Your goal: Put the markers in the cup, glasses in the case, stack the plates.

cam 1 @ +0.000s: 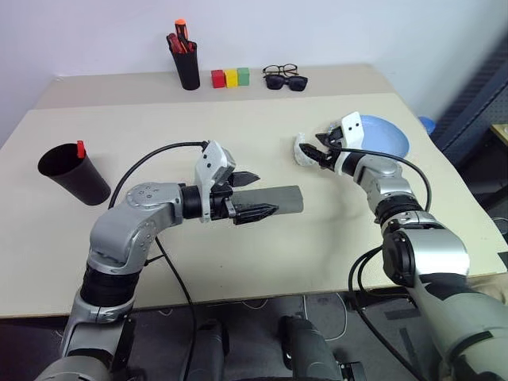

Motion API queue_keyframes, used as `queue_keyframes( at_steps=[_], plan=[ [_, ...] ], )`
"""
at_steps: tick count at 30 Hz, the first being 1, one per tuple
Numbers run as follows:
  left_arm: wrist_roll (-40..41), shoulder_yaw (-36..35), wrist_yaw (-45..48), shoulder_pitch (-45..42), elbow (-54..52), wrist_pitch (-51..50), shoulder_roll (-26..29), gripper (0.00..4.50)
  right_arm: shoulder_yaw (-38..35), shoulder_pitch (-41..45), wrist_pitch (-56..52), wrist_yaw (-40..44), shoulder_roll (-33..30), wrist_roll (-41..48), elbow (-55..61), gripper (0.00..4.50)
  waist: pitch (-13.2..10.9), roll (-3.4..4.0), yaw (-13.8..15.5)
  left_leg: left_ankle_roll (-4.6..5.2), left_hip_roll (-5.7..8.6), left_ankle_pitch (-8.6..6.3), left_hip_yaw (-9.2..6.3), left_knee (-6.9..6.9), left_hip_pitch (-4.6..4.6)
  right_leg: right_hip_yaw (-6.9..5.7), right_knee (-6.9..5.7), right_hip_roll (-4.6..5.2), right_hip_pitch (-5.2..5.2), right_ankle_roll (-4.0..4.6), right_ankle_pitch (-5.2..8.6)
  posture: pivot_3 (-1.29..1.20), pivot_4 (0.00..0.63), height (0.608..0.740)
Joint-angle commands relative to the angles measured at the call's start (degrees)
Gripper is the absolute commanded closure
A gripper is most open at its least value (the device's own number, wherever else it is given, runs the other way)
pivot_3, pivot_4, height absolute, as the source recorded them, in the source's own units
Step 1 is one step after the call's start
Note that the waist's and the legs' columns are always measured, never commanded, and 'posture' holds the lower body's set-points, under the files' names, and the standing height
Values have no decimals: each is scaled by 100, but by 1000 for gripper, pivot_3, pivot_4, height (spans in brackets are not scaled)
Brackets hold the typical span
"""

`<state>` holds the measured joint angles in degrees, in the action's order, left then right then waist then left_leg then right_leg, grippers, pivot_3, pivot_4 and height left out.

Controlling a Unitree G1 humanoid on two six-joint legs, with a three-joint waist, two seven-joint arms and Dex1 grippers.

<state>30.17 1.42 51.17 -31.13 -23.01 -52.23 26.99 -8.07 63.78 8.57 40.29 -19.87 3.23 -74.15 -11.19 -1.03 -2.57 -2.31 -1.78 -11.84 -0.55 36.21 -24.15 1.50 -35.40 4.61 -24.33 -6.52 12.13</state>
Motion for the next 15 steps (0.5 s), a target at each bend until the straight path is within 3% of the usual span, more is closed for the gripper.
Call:
queue_keyframes(
  at_steps=[1,15],
  plan=[
    [299,-161,-29,-52,-268,38,122,0,54,-10,104,-405,96,-161,-27,1604,0,0,2,0,0,0,0,0,0,0,0,0,0,0,0,0,150,740],
    [479,-230,-1209,73,-547,-72,29,0,305,-225,150,-1073,391,-645,-157,1604,0,0,-5,0,0,0,-1,-1,1,0,0,0,1,0,0,0,150,740]
  ],
)
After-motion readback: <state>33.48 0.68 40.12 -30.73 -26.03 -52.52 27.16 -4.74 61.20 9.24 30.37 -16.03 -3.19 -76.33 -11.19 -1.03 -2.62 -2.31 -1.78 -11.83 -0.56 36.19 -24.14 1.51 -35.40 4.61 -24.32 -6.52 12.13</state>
